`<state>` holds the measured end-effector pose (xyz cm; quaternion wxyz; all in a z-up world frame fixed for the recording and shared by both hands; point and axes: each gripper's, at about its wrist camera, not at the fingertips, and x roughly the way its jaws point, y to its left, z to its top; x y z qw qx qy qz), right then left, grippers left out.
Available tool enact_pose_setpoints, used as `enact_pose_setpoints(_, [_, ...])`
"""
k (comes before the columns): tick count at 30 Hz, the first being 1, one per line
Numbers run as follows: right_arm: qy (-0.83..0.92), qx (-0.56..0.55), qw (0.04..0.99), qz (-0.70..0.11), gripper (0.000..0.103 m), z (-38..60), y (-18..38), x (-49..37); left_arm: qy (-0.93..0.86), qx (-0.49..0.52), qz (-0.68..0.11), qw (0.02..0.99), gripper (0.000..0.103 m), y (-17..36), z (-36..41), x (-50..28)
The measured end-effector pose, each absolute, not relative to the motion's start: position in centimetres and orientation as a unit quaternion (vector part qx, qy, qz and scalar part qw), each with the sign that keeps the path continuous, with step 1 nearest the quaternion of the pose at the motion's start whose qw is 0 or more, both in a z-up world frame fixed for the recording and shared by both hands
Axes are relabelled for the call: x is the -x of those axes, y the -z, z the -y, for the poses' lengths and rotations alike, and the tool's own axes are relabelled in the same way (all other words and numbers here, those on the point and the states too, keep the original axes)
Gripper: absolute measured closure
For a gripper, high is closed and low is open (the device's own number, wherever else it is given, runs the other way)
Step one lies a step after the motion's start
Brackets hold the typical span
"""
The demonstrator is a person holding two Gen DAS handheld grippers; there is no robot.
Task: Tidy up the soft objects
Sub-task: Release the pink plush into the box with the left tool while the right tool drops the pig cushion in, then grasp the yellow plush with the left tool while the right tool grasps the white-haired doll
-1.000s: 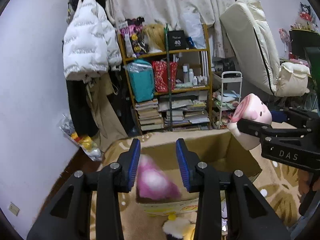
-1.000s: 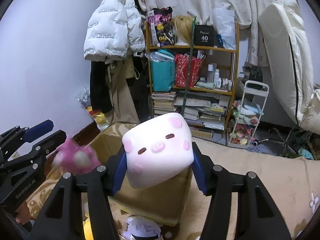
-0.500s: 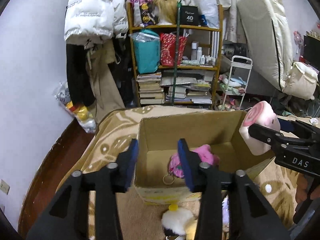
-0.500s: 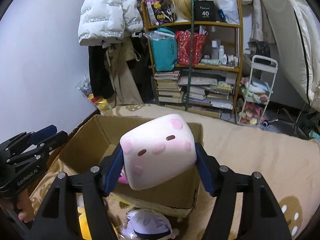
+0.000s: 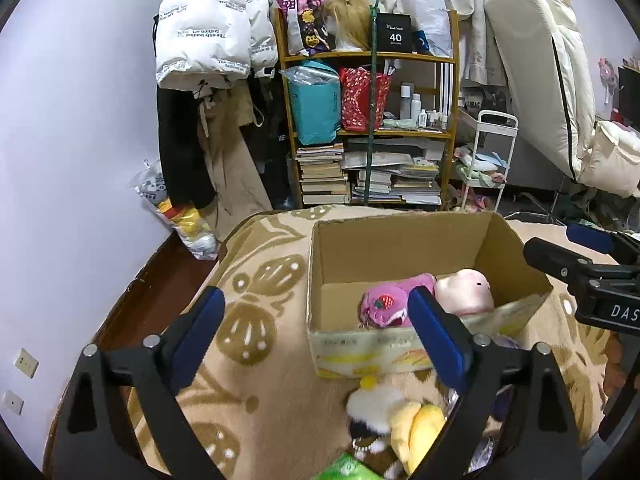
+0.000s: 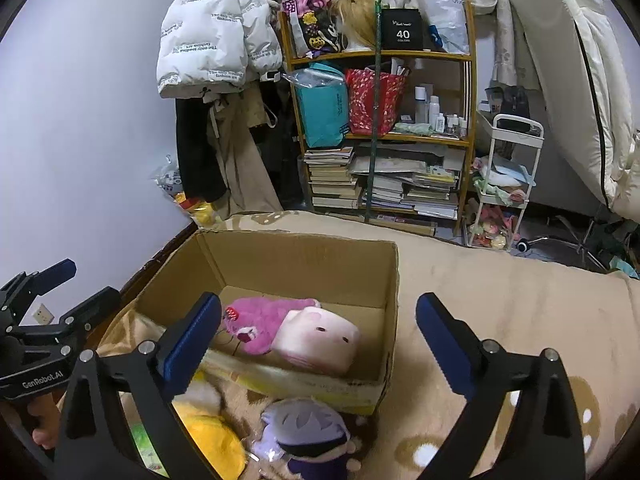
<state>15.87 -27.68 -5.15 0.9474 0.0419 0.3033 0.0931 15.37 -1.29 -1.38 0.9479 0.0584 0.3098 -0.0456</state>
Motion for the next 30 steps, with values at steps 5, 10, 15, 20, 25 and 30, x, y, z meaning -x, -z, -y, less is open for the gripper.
enact_pose_setpoints(5, [-0.095, -0.037, 0.948, -0.3, 0.001, 27.3, 4.5, -13.8, 0.037, -0.067, -0.32, 0.944, 0.007, 1.2, 1.0, -13.4])
enact_pose_setpoints(10, [-0.095, -0.035, 0.949, -0.3, 0.001, 27.1, 3.9, -11.8, 0.036, -0.067, -0.326, 0.942, 0.007, 0.9, 0.5, -11.4])
enact_pose_setpoints(15, [-0.094, -0.033, 0.949, -0.3, 0.001, 27.1, 3.7, -10.1, 0.034, -0.074, -0.332, 0.94, 0.007, 0.8, 0.5, -9.5])
enact_pose_setpoints(20, [-0.091, -0.035, 0.948, -0.302, 0.001, 27.4, 3.8, -8.6, 0.034, -0.081, -0.331, 0.94, 0.007, 0.7, 0.6, -7.6])
enact_pose_setpoints(25, [-0.086, -0.038, 0.946, -0.31, 0.001, 27.8, 4.3, -7.5, 0.039, -0.075, -0.33, 0.94, 0.007, 0.5, 0.6, -6.6])
enact_pose_setpoints(30, [-0.08, -0.046, 0.944, -0.316, 0.001, 28.3, 4.7, -7.3, 0.037, -0.076, -0.32, 0.944, 0.007, 0.7, 1.2, -6.2])
